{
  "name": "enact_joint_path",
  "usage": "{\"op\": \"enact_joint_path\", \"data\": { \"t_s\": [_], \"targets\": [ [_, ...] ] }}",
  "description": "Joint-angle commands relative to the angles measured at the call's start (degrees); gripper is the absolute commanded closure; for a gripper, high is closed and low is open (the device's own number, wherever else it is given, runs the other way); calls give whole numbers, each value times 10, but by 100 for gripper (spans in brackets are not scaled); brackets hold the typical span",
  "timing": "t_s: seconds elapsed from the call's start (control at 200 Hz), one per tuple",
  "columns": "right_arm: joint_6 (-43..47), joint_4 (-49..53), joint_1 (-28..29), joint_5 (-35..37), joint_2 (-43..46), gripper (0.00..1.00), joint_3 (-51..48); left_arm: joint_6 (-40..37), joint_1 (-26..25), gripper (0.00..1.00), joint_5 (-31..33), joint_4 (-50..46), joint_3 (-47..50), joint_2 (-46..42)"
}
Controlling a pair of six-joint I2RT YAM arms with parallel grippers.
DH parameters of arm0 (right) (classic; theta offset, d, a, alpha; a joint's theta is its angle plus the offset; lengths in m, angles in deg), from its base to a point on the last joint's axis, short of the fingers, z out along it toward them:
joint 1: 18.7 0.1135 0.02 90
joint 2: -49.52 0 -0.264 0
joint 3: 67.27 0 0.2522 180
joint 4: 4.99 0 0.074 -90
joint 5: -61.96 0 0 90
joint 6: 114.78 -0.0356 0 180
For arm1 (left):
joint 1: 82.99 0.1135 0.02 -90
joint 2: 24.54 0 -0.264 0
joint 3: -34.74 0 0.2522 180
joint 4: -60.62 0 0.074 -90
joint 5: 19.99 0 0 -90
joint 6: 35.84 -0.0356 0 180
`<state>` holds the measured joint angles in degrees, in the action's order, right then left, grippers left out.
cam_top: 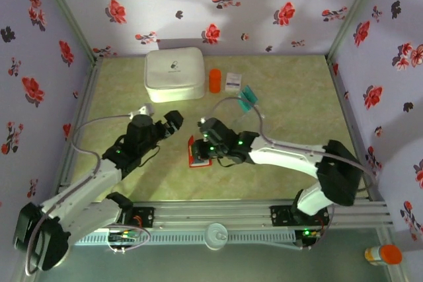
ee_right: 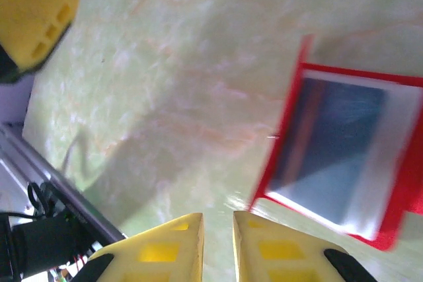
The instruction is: Put the credit cards into the card holder
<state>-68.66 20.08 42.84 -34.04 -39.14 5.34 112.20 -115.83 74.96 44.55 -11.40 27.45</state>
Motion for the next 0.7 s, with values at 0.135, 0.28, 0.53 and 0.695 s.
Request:
{"op": "enact_joint_path", "data": {
  "t_s": [0.135, 0.28, 0.53, 0.695],
  "targets": [
    [35, 51, 29, 25, -118, 83, 109, -3, 43, 0, 8, -127, 39, -30],
    [34, 63, 18, 53, -140, 87, 113, -12, 44, 0, 6, -124, 50, 5],
    [-5, 19, -7, 67, -101, 89, 12, -65, 43, 0, -24, -124, 27, 74],
    [-29, -24, -15, 66, -82, 89, -53, -110, 32, 0, -42, -137, -5, 124]
  ]
}}
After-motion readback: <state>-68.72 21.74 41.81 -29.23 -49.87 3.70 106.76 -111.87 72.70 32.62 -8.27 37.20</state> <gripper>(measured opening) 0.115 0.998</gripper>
